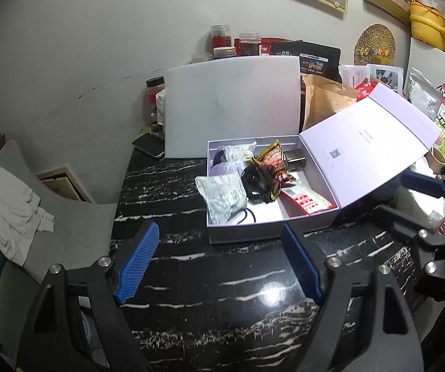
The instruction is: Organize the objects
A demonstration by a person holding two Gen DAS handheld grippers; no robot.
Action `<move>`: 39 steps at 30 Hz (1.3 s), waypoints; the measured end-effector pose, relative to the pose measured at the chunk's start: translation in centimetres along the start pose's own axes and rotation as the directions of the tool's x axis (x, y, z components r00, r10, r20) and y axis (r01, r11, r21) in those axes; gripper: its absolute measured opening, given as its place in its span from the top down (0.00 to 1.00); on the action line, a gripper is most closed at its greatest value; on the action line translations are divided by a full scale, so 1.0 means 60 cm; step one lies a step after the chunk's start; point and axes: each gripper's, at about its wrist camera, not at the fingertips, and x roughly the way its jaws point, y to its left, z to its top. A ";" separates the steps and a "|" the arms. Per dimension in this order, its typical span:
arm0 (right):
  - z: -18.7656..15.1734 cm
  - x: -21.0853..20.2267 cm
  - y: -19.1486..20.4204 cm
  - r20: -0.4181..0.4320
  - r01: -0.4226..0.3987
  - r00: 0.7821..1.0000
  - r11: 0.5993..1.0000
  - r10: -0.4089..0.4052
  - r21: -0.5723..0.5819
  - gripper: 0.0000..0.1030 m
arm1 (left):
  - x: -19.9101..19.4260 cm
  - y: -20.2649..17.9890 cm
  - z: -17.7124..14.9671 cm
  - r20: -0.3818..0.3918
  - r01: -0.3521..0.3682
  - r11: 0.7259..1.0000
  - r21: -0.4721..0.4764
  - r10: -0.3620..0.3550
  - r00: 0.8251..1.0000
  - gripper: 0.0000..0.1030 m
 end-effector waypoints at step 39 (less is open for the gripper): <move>-0.064 -0.025 0.042 0.000 -0.013 1.000 1.000 0.013 -0.022 0.32 | -0.018 0.023 -0.080 -0.059 0.017 0.998 -0.066 -0.021 0.998 0.22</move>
